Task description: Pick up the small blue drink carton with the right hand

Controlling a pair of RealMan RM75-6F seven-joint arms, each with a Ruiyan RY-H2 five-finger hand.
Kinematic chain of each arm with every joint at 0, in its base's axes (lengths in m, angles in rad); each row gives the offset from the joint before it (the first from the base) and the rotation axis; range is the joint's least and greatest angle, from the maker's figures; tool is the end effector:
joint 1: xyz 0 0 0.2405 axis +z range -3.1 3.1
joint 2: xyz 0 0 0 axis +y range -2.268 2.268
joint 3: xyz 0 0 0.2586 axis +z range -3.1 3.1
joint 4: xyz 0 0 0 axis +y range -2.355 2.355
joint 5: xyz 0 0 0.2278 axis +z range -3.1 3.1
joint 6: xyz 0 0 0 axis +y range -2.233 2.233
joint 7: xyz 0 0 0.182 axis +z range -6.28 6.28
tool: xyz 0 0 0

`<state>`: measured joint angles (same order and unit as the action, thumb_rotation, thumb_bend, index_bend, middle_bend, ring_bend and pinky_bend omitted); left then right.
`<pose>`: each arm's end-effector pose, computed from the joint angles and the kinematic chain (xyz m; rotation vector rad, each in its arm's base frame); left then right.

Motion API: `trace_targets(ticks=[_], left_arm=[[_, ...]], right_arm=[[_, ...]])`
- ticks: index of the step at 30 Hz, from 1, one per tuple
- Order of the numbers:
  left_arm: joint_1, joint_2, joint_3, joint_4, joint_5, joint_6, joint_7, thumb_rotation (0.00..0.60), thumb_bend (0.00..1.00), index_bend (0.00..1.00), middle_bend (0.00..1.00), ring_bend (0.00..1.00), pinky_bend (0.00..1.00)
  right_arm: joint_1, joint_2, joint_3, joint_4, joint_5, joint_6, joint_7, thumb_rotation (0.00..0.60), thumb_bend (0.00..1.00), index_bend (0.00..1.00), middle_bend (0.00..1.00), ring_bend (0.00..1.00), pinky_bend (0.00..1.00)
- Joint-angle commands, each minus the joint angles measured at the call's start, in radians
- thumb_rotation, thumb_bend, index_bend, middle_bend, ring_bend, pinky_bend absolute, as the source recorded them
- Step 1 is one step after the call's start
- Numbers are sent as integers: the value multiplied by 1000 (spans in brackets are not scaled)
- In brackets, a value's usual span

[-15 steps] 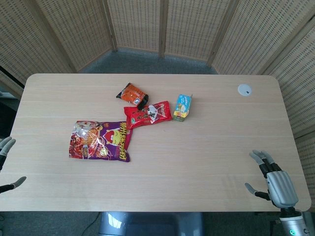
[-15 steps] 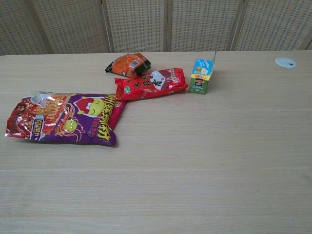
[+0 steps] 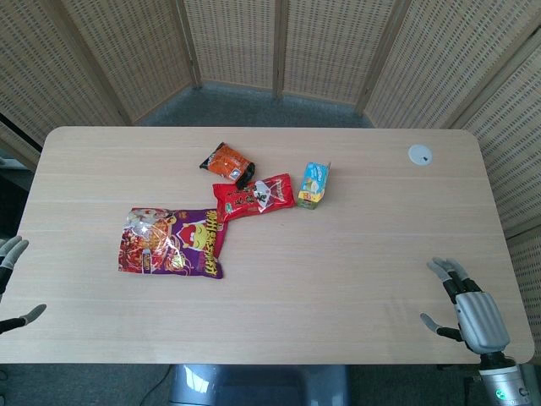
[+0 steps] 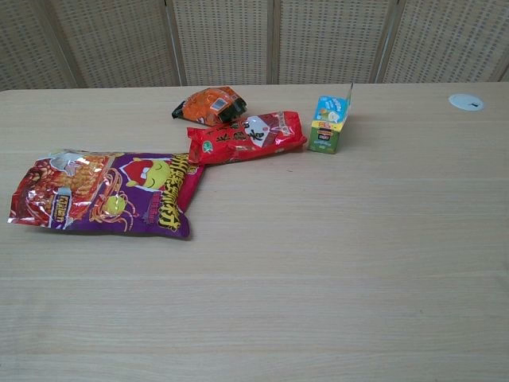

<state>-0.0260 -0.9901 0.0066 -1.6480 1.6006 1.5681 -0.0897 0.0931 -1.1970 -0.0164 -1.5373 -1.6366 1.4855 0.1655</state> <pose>-0.3175 0.1887 0.1788 -1.4225 -0.8821 -0.9273 -0.3094 -0.2066 0.1041 1.4869 -1.0328 1.0599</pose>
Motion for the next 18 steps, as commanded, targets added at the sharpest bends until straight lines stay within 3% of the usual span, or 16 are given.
trace_targets(ticks=[1,9,14,18], left_arm=[[-1,-2,0,0,0,-2,2,600,0,0,0,0,0],[2,-6,6,-8,13,4,14,600,0,0,0,0,0],[-1,-5,5,-7,5,-5,7,600,0,0,0,0,0],[-6,-6,1,-2,-11,-20,2,600,0,0,0,0,0]], right_arm=[[75,-9,20,69,-2,-98,19,600,212,127,121,78,300],[329,-82,81,354,-97,-285,41,600,233,180,125,12,205],[457,-179,68,575,-168,-340,63,600,240,190,130,10,196],[532,-254,46,707,-208,-355,92,600,246,191,126,2,113]])
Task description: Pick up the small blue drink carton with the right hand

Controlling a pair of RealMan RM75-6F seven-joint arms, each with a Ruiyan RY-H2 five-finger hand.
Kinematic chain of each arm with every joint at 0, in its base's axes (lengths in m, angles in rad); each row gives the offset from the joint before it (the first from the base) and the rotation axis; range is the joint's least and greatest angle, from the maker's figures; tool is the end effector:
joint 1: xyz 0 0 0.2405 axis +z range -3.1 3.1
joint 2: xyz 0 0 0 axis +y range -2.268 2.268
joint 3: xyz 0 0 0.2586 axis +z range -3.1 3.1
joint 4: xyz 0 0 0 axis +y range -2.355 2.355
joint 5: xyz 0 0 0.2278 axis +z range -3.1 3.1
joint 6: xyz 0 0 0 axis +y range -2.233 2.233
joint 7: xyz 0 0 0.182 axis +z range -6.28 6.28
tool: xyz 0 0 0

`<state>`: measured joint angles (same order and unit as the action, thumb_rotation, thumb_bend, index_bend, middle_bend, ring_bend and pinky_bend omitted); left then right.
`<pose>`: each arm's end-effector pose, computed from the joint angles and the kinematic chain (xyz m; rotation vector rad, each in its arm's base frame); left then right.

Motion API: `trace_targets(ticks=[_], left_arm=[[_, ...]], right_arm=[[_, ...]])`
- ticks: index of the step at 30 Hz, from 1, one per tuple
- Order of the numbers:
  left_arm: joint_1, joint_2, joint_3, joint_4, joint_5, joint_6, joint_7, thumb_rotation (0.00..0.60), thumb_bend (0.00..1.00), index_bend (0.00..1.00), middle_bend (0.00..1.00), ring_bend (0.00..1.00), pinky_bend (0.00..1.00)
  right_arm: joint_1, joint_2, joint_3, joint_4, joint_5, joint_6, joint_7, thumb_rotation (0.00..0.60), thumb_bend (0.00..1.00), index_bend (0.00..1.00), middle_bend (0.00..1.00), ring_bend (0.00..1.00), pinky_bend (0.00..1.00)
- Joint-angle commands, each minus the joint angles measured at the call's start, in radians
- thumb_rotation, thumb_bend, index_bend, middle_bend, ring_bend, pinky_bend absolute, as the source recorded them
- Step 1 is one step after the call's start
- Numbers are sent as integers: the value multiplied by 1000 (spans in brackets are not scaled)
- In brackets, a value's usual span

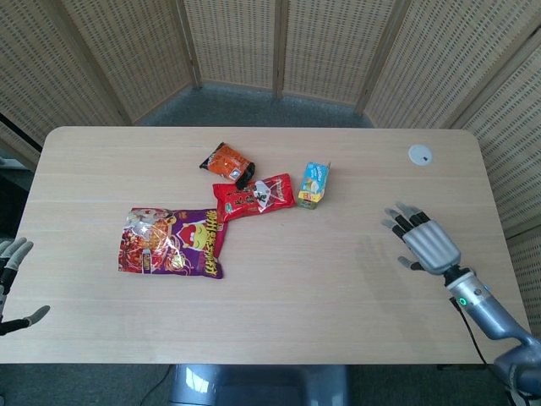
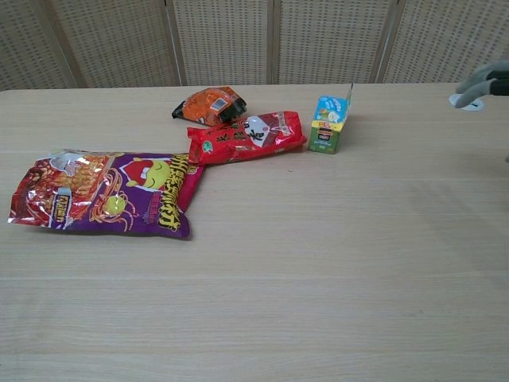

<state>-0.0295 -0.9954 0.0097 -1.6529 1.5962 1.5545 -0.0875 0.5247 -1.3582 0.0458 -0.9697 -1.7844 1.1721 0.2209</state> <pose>-0.3177 0.1891 0.1743 -1.4259 -0.9001 -0.9225 -0.2958 -0.3745 0.0718 1.9721 -0.5383 0.8309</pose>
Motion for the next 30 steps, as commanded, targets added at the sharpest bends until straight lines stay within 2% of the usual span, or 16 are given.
trace_targets(ticks=[1,3,6,20,30], left_arm=[[-4,-2,-4,5,-11,-10,0,600,0,0,0,0,0],[-7,-4,-6,8,-18,-17,2,600,0,0,0,0,0],[-11,-9,-9,14,-33,-30,8,600,0,0,0,0,0],[-23,-27,-23,31,-82,-66,30,600,0,2,0,0,0],[-28,-37,-26,39,-101,-82,46,600,0,2,0,0,0]], right_arm=[[121,-115,-20,173,-64,-49,49,600,247,191,115,2,98],[153,-147,-26,219,-70,-62,62,600,248,187,54,0,49],[204,-196,-34,284,-71,-94,82,600,253,165,30,0,5],[381,-375,-28,515,-20,-165,126,600,285,135,37,0,0],[455,-460,-109,669,-46,-250,99,600,321,127,0,0,0]])
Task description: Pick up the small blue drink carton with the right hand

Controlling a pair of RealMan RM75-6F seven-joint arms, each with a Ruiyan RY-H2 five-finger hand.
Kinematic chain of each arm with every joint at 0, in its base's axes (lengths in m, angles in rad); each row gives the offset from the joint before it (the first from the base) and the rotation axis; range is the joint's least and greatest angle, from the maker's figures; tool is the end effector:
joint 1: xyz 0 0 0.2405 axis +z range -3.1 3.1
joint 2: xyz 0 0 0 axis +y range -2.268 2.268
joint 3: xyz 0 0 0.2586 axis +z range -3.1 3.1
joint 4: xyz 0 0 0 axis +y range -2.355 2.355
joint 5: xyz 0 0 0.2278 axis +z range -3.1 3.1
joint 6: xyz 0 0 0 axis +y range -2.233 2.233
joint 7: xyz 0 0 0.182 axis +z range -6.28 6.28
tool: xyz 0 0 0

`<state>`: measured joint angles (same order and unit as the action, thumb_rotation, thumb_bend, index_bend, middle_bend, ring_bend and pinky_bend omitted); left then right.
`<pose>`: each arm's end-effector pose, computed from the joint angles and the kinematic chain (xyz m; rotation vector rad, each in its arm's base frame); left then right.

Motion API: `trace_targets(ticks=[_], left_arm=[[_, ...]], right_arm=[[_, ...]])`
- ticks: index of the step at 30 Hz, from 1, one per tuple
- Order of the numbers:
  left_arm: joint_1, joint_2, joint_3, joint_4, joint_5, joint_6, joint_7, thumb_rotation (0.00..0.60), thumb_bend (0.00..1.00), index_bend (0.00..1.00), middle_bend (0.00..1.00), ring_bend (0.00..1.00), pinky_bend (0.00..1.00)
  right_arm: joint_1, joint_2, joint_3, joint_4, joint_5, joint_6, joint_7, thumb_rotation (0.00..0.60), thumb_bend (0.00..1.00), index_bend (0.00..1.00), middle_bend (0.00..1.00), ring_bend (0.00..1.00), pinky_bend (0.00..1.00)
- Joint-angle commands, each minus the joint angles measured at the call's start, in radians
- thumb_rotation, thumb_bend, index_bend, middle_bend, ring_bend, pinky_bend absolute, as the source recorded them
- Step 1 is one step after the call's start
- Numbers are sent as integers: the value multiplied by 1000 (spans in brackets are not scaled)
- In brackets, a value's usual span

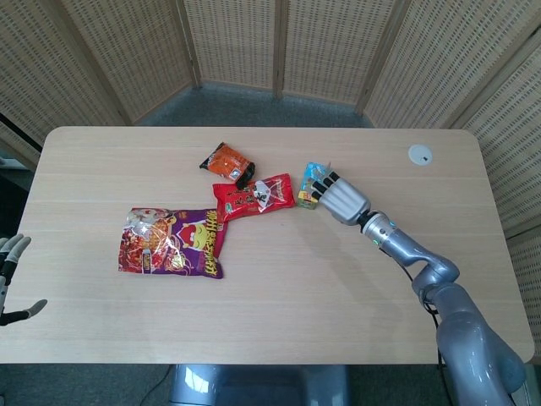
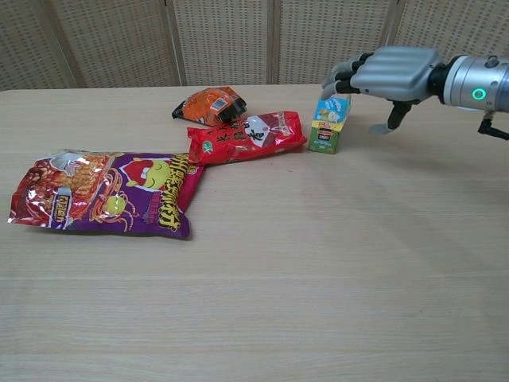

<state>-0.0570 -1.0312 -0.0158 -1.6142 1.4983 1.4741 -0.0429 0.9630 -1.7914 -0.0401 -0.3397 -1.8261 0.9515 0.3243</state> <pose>-0.3377 0.2041 0.1663 -1.3967 -0.9193 -0.8250 -0.1805 -0.5001 -0.0305 2.1831 -0.1690 0.6882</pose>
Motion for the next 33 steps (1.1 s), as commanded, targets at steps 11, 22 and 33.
trace_targets(ticks=[11,22,33], left_arm=[[-3,-7,-4,5,-19,-13,13,600,0,4,0,0,0],[0,-6,-4,4,-24,-11,13,600,0,5,0,0,0],[-3,-15,-9,7,-42,-21,32,600,0,21,0,0,0]], right_arm=[[51,-95,-59,137,15,-97,-37,600,321,9,0,0,0],[62,-135,-76,177,42,-167,-84,600,319,17,0,0,0],[86,-151,-88,194,55,-168,-87,600,319,18,0,0,0]])
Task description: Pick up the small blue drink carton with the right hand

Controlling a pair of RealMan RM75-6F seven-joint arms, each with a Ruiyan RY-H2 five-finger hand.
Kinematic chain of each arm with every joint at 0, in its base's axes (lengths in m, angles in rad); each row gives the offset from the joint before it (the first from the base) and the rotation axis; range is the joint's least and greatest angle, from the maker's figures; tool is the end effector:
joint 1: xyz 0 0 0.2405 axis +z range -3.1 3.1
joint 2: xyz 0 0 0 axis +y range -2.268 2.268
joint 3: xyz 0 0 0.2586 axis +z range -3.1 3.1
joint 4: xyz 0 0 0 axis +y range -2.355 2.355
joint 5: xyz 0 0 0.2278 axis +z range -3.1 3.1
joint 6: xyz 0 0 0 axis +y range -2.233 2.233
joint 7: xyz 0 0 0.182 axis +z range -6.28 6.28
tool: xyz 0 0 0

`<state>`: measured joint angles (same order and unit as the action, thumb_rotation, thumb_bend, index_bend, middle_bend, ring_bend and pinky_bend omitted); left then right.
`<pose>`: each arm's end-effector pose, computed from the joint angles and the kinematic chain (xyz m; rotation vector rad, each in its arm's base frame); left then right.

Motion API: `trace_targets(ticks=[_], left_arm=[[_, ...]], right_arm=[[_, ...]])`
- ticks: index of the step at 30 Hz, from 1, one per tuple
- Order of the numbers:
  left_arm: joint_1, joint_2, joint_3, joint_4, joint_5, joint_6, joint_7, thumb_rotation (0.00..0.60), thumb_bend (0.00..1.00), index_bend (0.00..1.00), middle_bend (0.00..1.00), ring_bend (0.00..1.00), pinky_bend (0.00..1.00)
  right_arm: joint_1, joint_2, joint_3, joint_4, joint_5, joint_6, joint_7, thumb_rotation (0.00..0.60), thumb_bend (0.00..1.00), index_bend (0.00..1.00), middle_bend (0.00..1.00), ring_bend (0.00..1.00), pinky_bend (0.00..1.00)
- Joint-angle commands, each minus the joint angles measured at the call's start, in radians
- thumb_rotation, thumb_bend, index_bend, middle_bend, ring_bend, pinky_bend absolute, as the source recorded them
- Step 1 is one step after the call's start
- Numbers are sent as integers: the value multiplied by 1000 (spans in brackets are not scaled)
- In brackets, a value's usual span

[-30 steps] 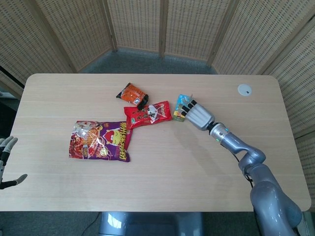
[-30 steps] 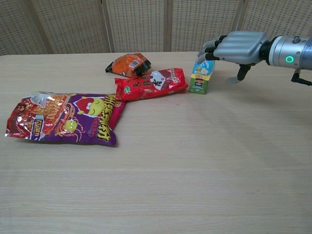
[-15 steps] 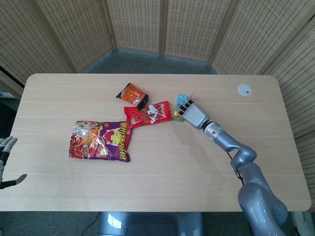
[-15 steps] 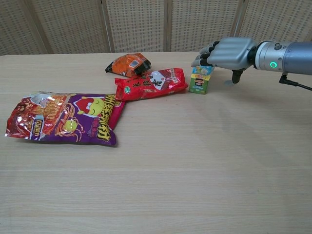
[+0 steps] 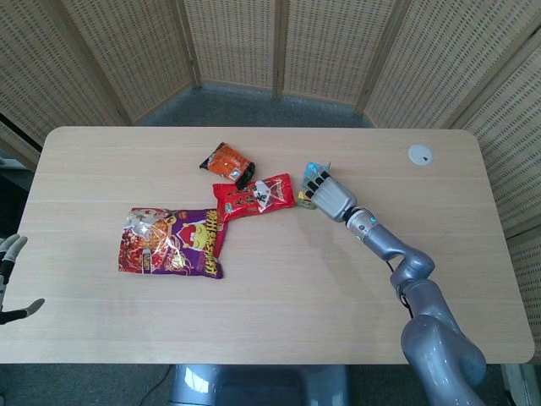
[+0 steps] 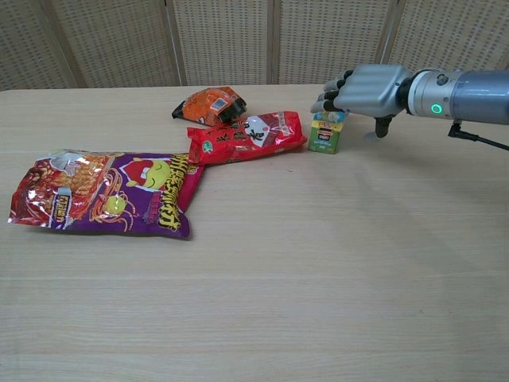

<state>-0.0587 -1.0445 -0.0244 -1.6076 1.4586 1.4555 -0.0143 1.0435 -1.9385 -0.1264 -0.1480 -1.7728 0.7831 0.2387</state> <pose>-0.3447 0.2063 0.1642 -1.3750 -0.9240 -0.7857 -0.1691 -0.5189 -0.0650 2.1906 -0.0382 0.4511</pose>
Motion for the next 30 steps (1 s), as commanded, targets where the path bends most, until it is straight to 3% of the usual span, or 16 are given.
trace_targets(ticks=[1,14,16,20,23,26,30], left_arm=[[-2,-3,0,1,-3,-5,5,600,0,22,0,0,0],[0,-1,-5,2,-13,-3,1,600,0,32,0,0,0],[1,0,-6,2,-16,-3,1,600,0,33,0,0,0],[3,1,-7,2,-19,0,1,600,0,34,0,0,0],[4,1,-7,1,-18,1,1,600,0,34,0,0,0],[4,0,-5,-1,-13,0,3,600,0,34,0,0,0],[4,0,-2,-4,-11,-2,4,600,0,35,0,0,0]], right_arm=[[9,-8,-6,2,0,-2,-5,600,320,17,0,0,0],[23,-51,-25,28,7,-74,-40,600,318,47,0,0,0],[21,-53,-26,32,9,-84,-44,600,318,85,0,0,0],[11,-50,-26,31,16,-78,-32,600,319,257,9,0,0],[1,-44,-30,30,17,-65,-11,600,319,325,136,9,1],[-12,-37,-35,36,16,-50,3,600,321,374,295,101,52],[-33,-25,-29,55,27,-50,-10,600,343,405,342,159,108]])
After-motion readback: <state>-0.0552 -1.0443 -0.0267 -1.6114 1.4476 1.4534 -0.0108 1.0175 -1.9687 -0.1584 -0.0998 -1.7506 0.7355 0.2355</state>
